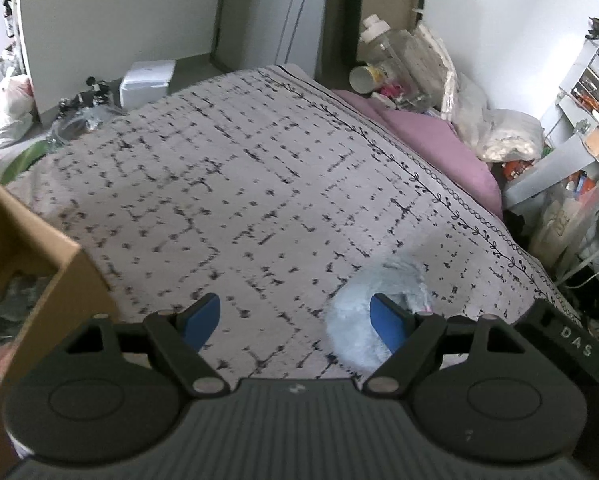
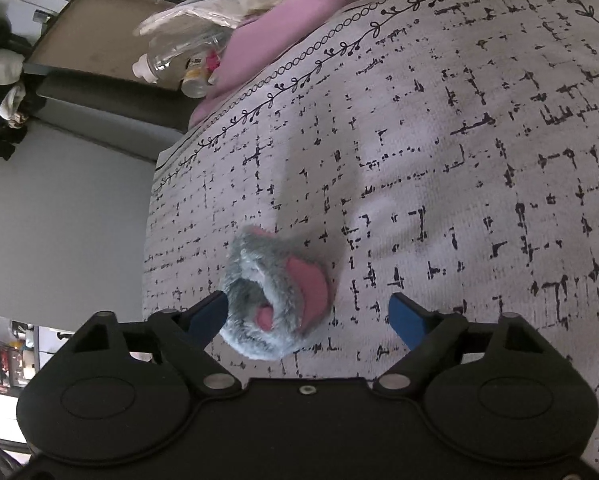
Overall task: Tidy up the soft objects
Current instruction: 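Move the right gripper to the grey fluffy ball while the left gripper approaches the light blue bag, then close the right gripper on the fluffy ball while the left gripper grasps the light blue bag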
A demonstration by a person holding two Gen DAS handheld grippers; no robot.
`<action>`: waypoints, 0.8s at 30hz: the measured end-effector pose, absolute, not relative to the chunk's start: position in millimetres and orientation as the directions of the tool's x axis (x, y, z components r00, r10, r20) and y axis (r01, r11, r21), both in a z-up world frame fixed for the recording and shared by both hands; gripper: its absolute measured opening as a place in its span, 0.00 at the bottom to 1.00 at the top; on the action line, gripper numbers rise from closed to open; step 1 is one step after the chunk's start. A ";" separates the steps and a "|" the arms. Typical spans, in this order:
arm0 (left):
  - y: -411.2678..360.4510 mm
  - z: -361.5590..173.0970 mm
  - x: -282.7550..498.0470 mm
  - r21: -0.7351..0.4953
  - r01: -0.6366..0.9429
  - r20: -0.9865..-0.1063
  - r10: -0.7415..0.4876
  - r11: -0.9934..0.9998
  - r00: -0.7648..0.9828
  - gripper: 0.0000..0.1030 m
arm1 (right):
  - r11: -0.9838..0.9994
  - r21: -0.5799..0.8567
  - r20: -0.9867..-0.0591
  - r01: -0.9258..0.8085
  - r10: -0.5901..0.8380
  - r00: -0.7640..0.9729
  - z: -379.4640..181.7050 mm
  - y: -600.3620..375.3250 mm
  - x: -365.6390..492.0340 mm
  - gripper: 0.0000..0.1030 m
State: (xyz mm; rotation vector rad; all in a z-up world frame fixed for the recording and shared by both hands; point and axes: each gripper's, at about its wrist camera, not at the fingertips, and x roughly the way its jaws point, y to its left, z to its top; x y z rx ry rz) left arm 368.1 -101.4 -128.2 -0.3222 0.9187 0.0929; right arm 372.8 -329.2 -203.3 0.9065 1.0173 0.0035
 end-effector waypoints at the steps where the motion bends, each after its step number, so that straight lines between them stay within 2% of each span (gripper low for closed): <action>1: -103.1 -131.0 371.0 -0.237 -0.216 -0.797 -0.062 0.947 0.601 0.76 | 0.647 0.652 -0.731 0.396 0.396 0.556 -205.1 -329.1 373.6 0.78; 7: -111.0 -146.8 384.8 -0.264 -0.194 -0.806 -0.106 0.945 0.583 0.69 | 0.644 0.648 -0.739 0.406 0.402 0.541 -216.2 -324.6 384.5 0.66; 13: -116.1 -156.1 395.4 -0.297 -0.178 -0.801 -0.143 0.938 0.582 0.54 | 0.650 0.637 -0.749 0.415 0.394 0.532 -225.6 -318.5 391.3 0.60; 15: -117.0 -156.8 398.2 -0.308 -0.174 -0.795 -0.153 0.935 0.587 0.51 | 0.643 0.645 -0.742 0.414 0.395 0.542 -227.3 -318.4 391.9 0.54; 16: -117.3 -158.1 399.1 -0.316 -0.171 -0.793 -0.161 0.933 0.588 0.51 | 0.643 0.649 -0.737 0.406 0.399 0.545 -228.1 -318.0 392.6 0.46; 17: -117.6 -159.5 399.8 -0.327 -0.168 -0.790 -0.171 0.930 0.589 0.46 | 0.640 0.658 -0.728 0.396 0.409 0.550 -229.1 -317.9 392.8 0.36; 19: -119.6 -161.5 401.0 -0.361 -0.156 -0.782 -0.207 0.920 0.588 0.34 | 0.626 0.681 -0.711 0.380 0.439 0.550 -231.9 -317.0 394.1 0.22; 20: -121.6 -161.5 401.7 -0.376 -0.145 -0.776 -0.226 0.915 0.589 0.22 | 0.619 0.691 -0.701 0.373 0.449 0.554 -232.0 -316.6 393.9 0.21; 21: -123.5 -160.2 401.6 -0.386 -0.137 -0.770 -0.237 0.912 0.593 0.16 | 0.626 0.689 -0.701 0.366 0.446 0.557 -230.4 -315.9 393.8 0.20; 24: -129.0 -153.4 400.3 -0.379 -0.133 -0.761 -0.227 0.916 0.608 0.13 | 0.636 0.690 -0.693 0.345 0.444 0.569 -225.6 -314.4 392.4 0.17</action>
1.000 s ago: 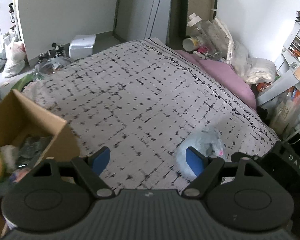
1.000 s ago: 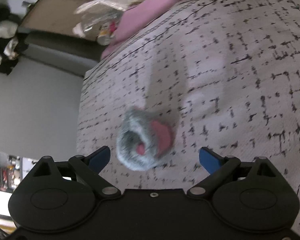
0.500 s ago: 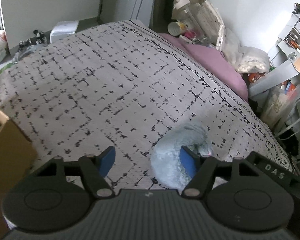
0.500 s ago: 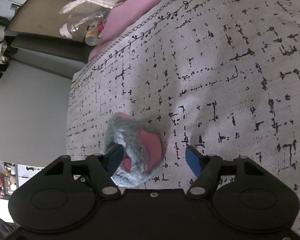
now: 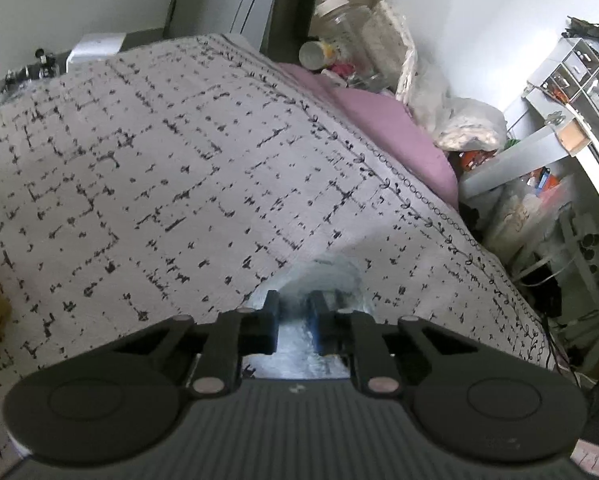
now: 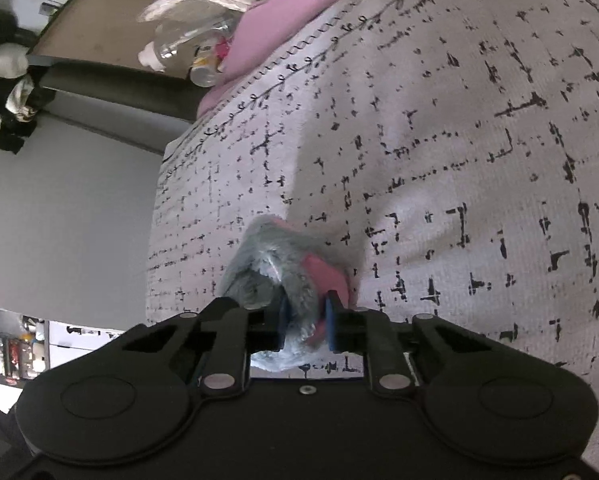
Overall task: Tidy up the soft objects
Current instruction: 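Close the right gripper on the fluffy ball while the left gripper grasps the light blue bag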
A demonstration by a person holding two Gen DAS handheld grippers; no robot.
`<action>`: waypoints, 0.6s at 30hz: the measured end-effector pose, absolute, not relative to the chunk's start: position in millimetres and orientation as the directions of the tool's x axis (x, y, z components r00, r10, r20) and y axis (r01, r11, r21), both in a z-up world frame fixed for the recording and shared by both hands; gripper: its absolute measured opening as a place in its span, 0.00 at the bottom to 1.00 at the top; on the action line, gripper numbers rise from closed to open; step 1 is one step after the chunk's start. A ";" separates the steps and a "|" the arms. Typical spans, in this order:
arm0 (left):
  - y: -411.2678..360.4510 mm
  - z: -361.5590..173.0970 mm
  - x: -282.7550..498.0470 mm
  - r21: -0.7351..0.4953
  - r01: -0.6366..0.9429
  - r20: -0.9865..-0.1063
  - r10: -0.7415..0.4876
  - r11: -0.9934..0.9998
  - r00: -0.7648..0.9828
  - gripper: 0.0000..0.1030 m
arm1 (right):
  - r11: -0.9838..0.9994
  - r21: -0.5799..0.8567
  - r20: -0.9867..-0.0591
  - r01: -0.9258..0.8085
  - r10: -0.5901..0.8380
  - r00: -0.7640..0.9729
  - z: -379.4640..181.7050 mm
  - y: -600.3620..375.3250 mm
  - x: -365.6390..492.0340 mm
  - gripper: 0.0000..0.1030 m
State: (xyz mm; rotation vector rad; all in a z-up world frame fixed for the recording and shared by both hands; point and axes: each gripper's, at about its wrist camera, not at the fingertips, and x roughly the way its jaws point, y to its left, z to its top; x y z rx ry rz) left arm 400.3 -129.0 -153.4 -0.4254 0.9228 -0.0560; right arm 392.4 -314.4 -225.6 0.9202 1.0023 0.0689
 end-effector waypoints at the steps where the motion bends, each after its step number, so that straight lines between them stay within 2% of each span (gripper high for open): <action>1: -129.6 -151.2 399.7 -0.379 -0.132 -0.758 -0.225 0.916 0.612 0.12 | 0.636 0.693 -0.689 0.339 0.446 0.571 -224.4 -314.1 391.7 0.16; 18: -87.3 -84.1 358.9 -0.358 -0.172 -0.690 -0.136 0.918 0.711 0.10 | 0.644 0.761 -0.547 0.073 0.578 0.605 -172.3 -279.3 376.0 0.14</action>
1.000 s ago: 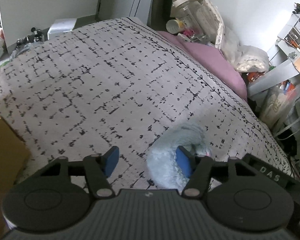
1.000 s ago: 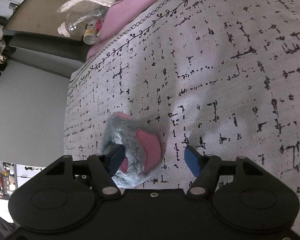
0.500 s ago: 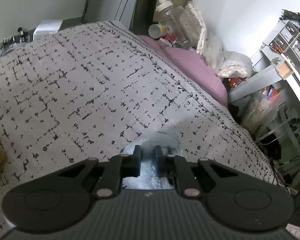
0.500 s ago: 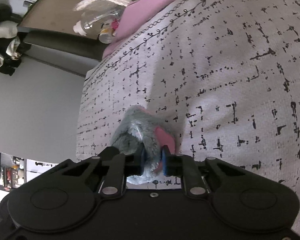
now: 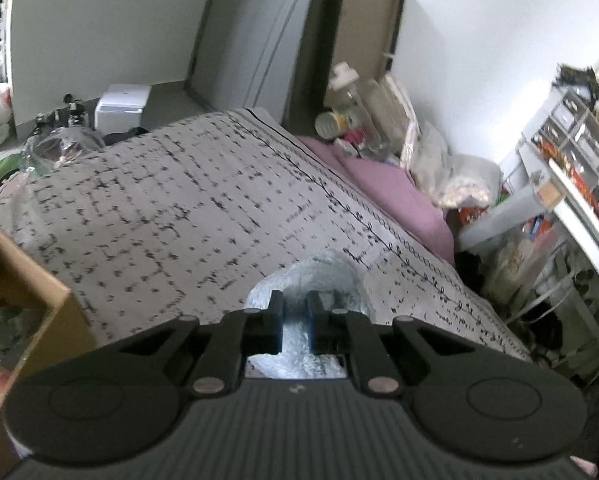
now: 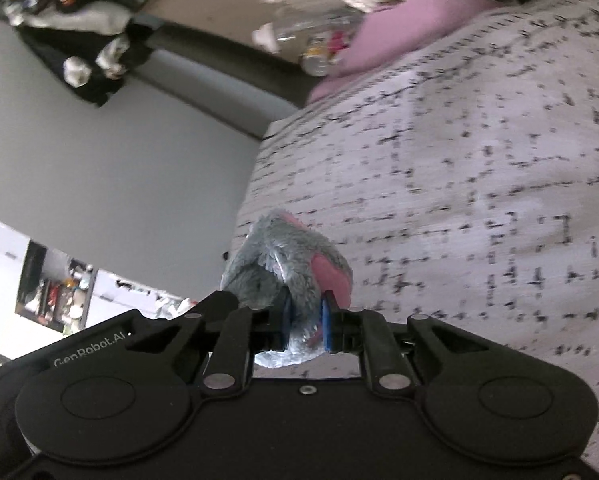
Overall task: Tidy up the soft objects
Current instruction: 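Close the right gripper on the fluffy ball while the left gripper grasps the light blue bag, then carry the fluffy ball and light blue bag in both grippers over the box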
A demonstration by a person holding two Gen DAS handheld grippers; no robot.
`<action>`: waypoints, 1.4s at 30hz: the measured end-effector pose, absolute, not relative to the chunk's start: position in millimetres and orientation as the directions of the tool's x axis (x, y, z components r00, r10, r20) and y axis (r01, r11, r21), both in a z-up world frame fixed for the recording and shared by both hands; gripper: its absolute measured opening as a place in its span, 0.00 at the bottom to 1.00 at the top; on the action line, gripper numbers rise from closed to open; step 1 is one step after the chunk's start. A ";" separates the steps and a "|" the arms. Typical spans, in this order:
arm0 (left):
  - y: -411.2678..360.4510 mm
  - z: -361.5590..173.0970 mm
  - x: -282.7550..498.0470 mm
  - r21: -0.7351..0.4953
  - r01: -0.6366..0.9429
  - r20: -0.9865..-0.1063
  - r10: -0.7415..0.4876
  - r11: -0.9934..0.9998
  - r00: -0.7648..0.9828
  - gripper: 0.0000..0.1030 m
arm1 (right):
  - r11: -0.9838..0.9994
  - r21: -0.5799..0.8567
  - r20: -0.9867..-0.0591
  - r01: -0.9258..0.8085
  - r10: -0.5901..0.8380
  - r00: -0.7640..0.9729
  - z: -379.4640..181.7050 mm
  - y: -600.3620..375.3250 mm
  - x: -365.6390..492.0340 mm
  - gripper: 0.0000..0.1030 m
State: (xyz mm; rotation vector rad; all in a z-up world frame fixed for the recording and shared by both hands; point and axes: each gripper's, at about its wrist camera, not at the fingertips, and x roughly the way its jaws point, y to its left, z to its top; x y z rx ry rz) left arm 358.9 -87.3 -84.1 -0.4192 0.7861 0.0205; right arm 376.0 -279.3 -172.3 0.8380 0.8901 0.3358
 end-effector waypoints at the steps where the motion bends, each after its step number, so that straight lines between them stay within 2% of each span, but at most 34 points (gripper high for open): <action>1: -83.0 -81.2 355.7 -0.360 -0.179 -0.687 -0.131 0.916 0.715 0.10 | 0.641 0.765 -0.539 0.057 0.590 0.601 -169.2 -276.1 374.8 0.14; 18: -12.2 -35.6 284.8 -0.366 -0.278 -0.636 -0.021 0.888 0.772 0.10 | 0.639 0.733 -0.451 -0.232 0.713 0.537 -119.2 -202.9 337.6 0.14; 31: 38.6 -34.1 241.5 -0.406 -0.353 -0.631 0.021 0.843 0.775 0.10 | 0.633 0.664 -0.439 -0.398 0.761 0.477 -109.1 -153.0 307.3 0.14; 42: 72.0 -52.0 221.8 -0.434 -0.392 -0.650 0.019 0.811 0.760 0.10 | 0.613 0.657 -0.444 -0.438 0.785 0.433 -120.7 -124.8 291.9 0.14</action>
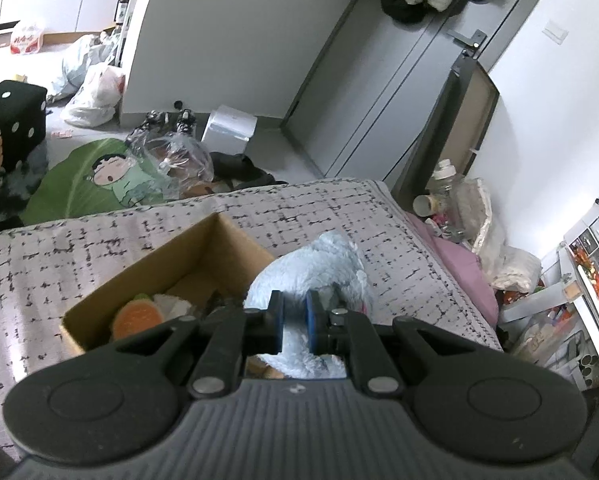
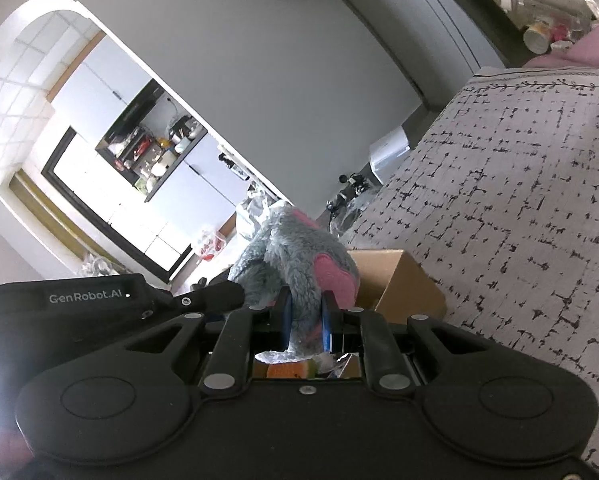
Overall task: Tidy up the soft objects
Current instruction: 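Carry the fluffy ball and light blue bag in both grippers over the box, then open the right gripper to drop the fluffy ball while the left gripper releases the bag into the box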
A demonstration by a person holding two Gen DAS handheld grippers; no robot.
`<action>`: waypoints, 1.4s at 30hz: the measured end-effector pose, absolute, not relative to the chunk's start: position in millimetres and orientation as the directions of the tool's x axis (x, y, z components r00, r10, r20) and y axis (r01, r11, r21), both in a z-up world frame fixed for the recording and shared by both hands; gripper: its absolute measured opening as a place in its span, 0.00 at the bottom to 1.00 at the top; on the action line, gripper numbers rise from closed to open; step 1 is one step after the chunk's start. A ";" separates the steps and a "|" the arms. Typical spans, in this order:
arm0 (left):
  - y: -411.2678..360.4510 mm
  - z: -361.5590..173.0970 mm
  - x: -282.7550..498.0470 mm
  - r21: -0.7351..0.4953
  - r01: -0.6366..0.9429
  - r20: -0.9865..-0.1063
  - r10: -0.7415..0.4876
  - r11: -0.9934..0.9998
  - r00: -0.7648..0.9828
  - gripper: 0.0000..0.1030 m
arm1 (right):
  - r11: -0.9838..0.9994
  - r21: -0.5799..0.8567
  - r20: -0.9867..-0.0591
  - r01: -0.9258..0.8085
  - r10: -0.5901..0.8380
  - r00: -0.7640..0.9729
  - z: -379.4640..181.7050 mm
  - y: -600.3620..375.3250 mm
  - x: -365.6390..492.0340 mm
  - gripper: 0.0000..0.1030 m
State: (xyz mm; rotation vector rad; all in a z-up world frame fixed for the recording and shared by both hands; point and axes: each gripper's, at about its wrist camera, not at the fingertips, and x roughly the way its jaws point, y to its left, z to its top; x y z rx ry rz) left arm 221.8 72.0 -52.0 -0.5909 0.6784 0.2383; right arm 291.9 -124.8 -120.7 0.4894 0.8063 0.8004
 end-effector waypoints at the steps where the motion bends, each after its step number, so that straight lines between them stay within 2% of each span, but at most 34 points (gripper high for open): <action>1: 75.4 -54.6 220.7 -0.440 -0.395 -0.652 0.015 0.807 0.758 0.10 | 0.615 0.653 -0.446 -0.443 0.784 0.432 -120.6 -122.7 289.7 0.14; 10: 103.4 -73.7 215.4 -0.488 -0.413 -0.667 -0.023 0.769 0.745 0.10 | 0.631 0.627 -0.476 -0.457 0.775 0.416 -128.5 -106.9 283.8 0.14; 17: 123.2 -85.0 222.1 -0.519 -0.418 -0.673 -0.056 0.746 0.738 0.00 | 0.659 0.602 -0.508 -0.451 0.752 0.421 -136.4 -92.5 285.7 0.15; 23: 136.0 -92.4 230.5 -0.528 -0.425 -0.680 -0.066 0.735 0.730 0.00 | 0.672 0.592 -0.528 -0.444 0.740 0.416 -140.1 -79.1 289.3 0.18; 30: 157.2 -85.1 237.9 -0.514 -0.436 -0.686 -0.049 0.738 0.726 0.00 | 0.654 0.608 -0.508 -0.450 0.757 0.412 -139.4 -67.7 296.5 0.21; 32: 162.8 -83.2 239.0 -0.495 -0.469 -0.706 -0.024 0.731 0.708 0.03 | 0.655 0.615 -0.512 -0.439 0.755 0.410 -138.8 -67.4 299.5 0.28; 42: 162.4 -78.9 223.5 -0.434 -0.505 -0.765 -0.010 0.746 0.644 0.05 | 0.696 0.608 -0.534 -0.381 0.714 0.453 -126.9 -92.2 295.5 0.28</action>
